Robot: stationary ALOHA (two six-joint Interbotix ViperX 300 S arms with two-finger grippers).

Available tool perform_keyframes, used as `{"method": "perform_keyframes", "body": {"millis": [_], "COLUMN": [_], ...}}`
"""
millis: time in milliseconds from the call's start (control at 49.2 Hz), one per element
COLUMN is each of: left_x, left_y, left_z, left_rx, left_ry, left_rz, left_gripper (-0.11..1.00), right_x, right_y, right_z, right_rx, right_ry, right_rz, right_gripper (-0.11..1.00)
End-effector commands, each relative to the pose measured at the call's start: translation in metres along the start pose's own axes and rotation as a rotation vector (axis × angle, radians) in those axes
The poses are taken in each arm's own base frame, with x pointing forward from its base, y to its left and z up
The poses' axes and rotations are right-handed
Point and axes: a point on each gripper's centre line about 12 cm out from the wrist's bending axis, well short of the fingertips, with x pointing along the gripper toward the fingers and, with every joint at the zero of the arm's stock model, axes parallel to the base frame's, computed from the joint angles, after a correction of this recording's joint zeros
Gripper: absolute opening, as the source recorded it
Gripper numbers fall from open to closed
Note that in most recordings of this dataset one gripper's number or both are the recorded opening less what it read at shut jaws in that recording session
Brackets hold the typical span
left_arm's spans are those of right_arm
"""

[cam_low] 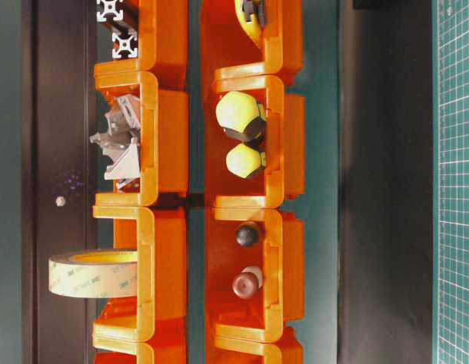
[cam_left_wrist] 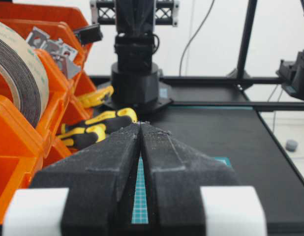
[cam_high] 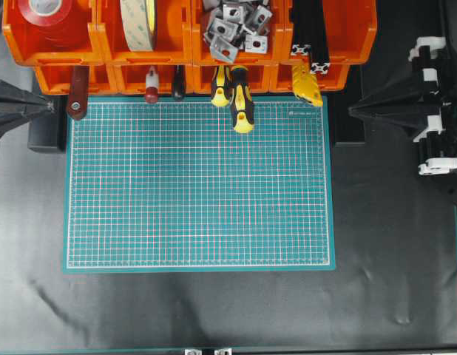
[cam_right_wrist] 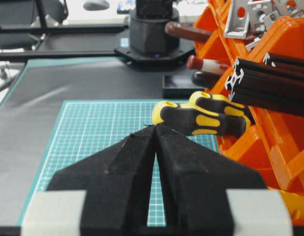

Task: Pick red screwdriver from container rack with left arm.
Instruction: 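Lift the left gripper from its rest pose toward the rack, then swing the left gripper over the mat toward the red-capped screwdriver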

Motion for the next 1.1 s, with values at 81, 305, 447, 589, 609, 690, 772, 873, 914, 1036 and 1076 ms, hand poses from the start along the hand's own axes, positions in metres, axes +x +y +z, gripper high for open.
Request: {"method": "perform_keyframes", "body": {"millis": [81, 305, 447, 589, 609, 690, 772, 873, 914, 1036, 1076], "left_x": [0.014, 0.026, 0.031, 0.037, 0.038, 0.046, 0.056, 0.071, 0.076, 0.087, 0.09], "left_y": [0.004, 0.005, 0.006, 0.007, 0.007, 0.006, 0.003, -0.008, -0.011, -0.018, -0.021], "left_z": [0.02, 0.045, 0.062, 0.073, 0.074, 0.08, 0.085, 0.088, 0.086, 0.076, 0.074], "left_rx": [0.033, 0.063, 0.082, 0.14, 0.152, 0.195, 0.231, 0.315, 0.359, 0.529, 0.584], "left_ry": [0.08, 0.215, 0.332, 0.462, 0.479, 0.545, 0.592, 0.671, 0.723, 0.863, 0.883], "left_rz": [0.016, 0.018, 0.023, 0.012, 0.01, -0.007, -0.029, -0.078, -0.091, -0.086, -0.074], "left_gripper": [0.06, 0.0, 0.0, 0.0, 0.0, 0.0, 0.0, 0.0, 0.0, 0.0, 0.0], "right_x": [0.003, 0.002, 0.003, 0.003, 0.003, 0.003, 0.003, 0.003, 0.003, 0.002, 0.002], "right_y": [-0.002, -0.002, -0.002, -0.002, -0.002, -0.002, -0.002, -0.002, -0.002, -0.002, -0.002], "right_z": [0.012, 0.017, 0.017, 0.017, 0.016, 0.017, 0.017, 0.017, 0.017, 0.018, 0.018], "right_rx": [0.042, 0.095, 0.132, 0.149, 0.15, 0.15, 0.15, 0.149, 0.15, 0.149, 0.149], "right_ry": [-0.069, -0.123, -0.122, -0.122, -0.12, -0.122, -0.122, -0.122, -0.125, -0.133, -0.134], "right_rz": [-0.01, -0.007, -0.005, -0.004, -0.004, -0.004, -0.004, -0.004, -0.004, -0.003, -0.003], "right_gripper": [0.1, 0.0, 0.0, 0.0, 0.0, 0.0, 0.0, 0.0, 0.0, 0.0, 0.0]}}
